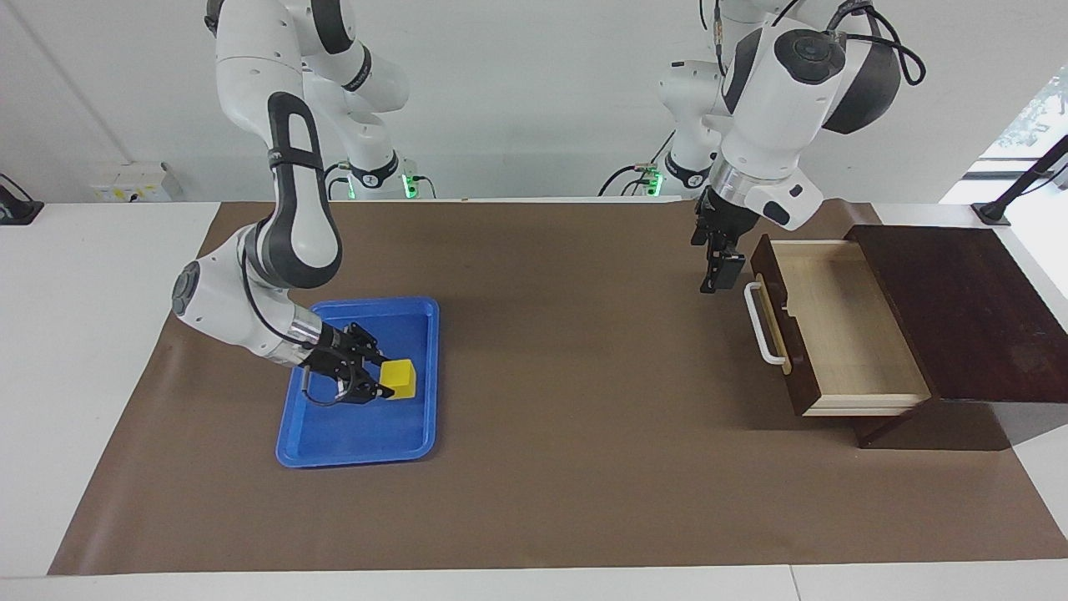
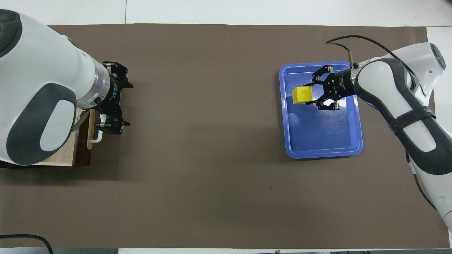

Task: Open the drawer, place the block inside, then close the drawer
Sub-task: 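Lift the block with the right gripper while the left gripper approaches it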

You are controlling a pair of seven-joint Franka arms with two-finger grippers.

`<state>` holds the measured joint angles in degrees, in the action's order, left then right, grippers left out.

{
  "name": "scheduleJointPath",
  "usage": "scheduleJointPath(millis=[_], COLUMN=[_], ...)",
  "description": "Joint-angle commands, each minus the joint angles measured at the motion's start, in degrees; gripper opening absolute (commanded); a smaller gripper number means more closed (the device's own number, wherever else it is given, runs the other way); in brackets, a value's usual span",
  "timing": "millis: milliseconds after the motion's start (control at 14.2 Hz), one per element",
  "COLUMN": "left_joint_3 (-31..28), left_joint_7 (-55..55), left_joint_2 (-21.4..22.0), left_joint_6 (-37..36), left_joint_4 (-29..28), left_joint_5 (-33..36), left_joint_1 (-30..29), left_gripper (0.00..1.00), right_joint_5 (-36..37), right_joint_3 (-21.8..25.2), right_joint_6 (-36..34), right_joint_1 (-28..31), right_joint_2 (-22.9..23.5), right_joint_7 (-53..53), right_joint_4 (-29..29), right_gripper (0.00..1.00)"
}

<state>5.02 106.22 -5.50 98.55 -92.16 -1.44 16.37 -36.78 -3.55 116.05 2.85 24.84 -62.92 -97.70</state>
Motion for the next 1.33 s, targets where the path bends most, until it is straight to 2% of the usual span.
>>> scheduleJointPath(millis=[0, 140, 491, 561, 702, 842, 1053, 1263], left_joint_3=[-0.8, -1.0, -0.9, -1.1, -1.2, -1.2, -1.3, -1.2], left_joint_7=[4.9, 9.2, 12.2, 14.0, 17.5, 19.8, 26.6, 30.5], left_joint_2=[-1.4, -3.9, -5.7, -7.8, -9.0, -9.4, -14.6, -15.4], left_joint_6=[2.6, 3.9, 4.9, 4.8, 5.1, 6.9, 8.1, 11.0], left_joint_4=[-1.3, -0.3, -0.1, 1.0, 3.1, 3.3, 6.0, 5.9], left_joint_5=[-0.8, -0.5, -0.2, 0.0, 0.7, 0.8, 1.6, 2.9], left_joint_1=[1.6, 4.0, 5.5, 7.2, 8.7, 10.2, 13.5, 15.1], left_gripper=[1.0, 1.0, 1.0, 1.0, 1.0, 1.0, 1.0, 1.0], right_joint_5=[-0.8, -0.8, -1.5, -1.5, -1.5, -1.5, -0.3, 0.1], right_joint_3=[-0.5, -0.7, -0.8, -0.7, -0.8, -0.8, -0.6, -0.3], right_joint_6=[-3.4, -4.1, -3.5, -3.0, -1.9, 0.0, 6.4, 7.5], right_joint_1=[-0.5, -4.0, -12.7, -14.5, -16.6, -18.8, -23.1, -26.6], right_joint_2=[0.3, -0.6, -0.9, -0.9, -0.9, -0.9, -0.8, -0.6], right_joint_7=[-0.5, -2.7, -9.2, -9.8, -11.4, -14.6, -25.8, -27.3], right_joint_4=[4.4, 5.9, 8.7, 8.8, 8.8, 8.8, 8.8, 8.8], right_gripper=[0.0, 0.0, 0.0, 0.0, 0.0, 0.0, 0.0, 0.0])
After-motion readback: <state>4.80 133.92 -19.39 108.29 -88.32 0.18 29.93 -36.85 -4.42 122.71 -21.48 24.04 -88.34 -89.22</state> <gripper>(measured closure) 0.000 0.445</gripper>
